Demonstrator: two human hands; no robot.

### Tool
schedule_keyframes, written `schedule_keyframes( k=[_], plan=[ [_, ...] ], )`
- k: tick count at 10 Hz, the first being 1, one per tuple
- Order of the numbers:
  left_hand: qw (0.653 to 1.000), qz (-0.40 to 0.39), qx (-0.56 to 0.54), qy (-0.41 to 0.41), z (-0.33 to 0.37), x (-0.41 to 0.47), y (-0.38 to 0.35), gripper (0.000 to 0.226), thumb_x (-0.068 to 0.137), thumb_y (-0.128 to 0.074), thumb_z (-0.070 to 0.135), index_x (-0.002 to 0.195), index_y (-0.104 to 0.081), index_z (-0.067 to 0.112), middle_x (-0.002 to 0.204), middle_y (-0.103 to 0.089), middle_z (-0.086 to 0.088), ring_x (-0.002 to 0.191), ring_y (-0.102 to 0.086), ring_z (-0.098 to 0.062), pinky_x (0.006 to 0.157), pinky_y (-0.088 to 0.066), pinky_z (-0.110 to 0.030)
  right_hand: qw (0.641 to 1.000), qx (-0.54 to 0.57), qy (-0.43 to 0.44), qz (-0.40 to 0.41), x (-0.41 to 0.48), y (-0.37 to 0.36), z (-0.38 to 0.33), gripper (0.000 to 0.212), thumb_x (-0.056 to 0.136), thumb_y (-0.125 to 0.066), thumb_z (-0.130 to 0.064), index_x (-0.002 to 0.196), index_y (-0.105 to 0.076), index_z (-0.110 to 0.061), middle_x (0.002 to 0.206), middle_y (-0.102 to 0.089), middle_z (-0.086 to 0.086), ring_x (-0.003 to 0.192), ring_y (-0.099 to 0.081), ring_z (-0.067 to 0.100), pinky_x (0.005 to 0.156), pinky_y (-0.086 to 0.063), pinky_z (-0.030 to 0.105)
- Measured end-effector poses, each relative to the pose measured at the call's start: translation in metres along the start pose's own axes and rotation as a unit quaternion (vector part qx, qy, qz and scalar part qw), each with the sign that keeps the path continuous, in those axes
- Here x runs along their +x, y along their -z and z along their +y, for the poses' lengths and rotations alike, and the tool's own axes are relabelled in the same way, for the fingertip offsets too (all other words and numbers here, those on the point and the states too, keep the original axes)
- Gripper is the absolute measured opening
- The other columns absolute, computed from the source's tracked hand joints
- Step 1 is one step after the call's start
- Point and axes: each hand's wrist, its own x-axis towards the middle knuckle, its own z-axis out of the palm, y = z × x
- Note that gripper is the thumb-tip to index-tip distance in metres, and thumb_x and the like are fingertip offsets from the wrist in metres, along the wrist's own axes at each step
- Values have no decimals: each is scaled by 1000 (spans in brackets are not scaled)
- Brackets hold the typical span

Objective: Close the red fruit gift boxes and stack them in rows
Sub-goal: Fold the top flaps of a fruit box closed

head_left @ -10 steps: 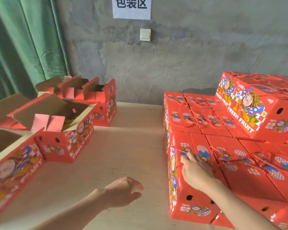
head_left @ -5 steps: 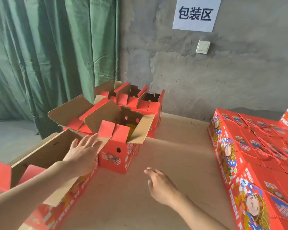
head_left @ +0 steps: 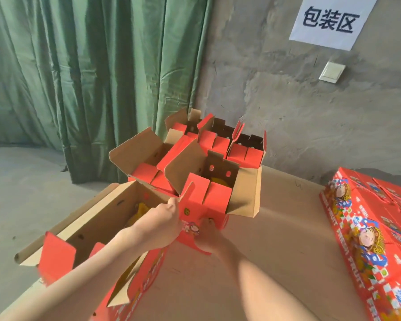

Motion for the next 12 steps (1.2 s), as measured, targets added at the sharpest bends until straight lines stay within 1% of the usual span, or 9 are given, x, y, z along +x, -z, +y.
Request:
schedule_keyframes(
  k=[3,4,5,6,7,9,10,11,12],
  plan=[
    [999,-6,24,-42,-8,-2,17,44,99,-37,18,141,-28,14,127,-52,-21,95,-57,-21,57,-25,-12,996,-30,-68,58,-26,14,45,48,89,-51,-22,130,-29,-8,136,-38,10,128,-44,32,99,-39,40],
    [998,-31,30,-49,6,-15,2,37,98,-35,11,135,-40,10,103,-58,-22,64,-39,-5,60,-33,-20,995,-6,-81,52,-36,22,60,51,89,-56,-29,128,-30,-8,136,-38,10,126,-46,32,99,-40,38],
    [952,25,292,-92,1,-29,15,28,91,-48,20,111,-64,8,64,-44,6,48,-20,-2,48,-24,-15,994,30,-94,50,-38,26,68,54,87,-61,-32,125,-30,-9,135,-37,10,123,-49,30,97,-42,38],
    [986,131,97,-34,-29,-23,25,35,93,-48,21,126,-48,11,78,-49,12,59,-35,-2,48,-34,-8,990,72,-116,35,-37,33,75,66,83,-65,-37,130,-28,-10,136,-33,8,123,-46,30,98,-41,38],
    [991,95,96,9,-38,-22,38,33,93,-44,18,125,-44,8,102,-58,-6,84,-51,-19,65,-40,-17,995,34,-94,29,-42,32,82,69,87,-60,-38,136,-23,-6,141,-31,10,126,-45,30,97,-41,36],
    [979,84,178,43,-5,-17,33,9,94,-43,15,99,-43,8,68,-47,-1,64,-57,-18,48,-40,-29,998,-38,-7,48,-94,12,96,50,92,-49,-33,130,-28,-8,134,-39,10,116,-52,29,87,-44,34],
    [960,58,271,25,0,-12,24,27,97,-42,15,118,-46,0,67,-41,-3,70,-56,-26,69,-48,-27,997,-58,23,51,-136,7,108,46,91,-47,-27,129,-27,-10,130,-41,8,108,-56,29,81,-45,34],
    [938,105,330,22,4,-12,7,66,92,-43,9,149,-9,7,126,-47,-14,114,-48,-32,99,-38,-41,997,-45,46,53,-183,10,133,39,92,-47,-35,123,-30,-19,115,-46,-1,88,-53,17,72,-41,25],
    [937,88,337,-29,30,-24,-11,77,93,-45,20,150,6,12,157,-8,-8,146,-4,-31,115,-7,-51,997,-6,49,67,-233,16,169,29,87,-49,-51,97,-32,-29,88,-43,-14,76,-47,7,67,-36,23]
  ],
)
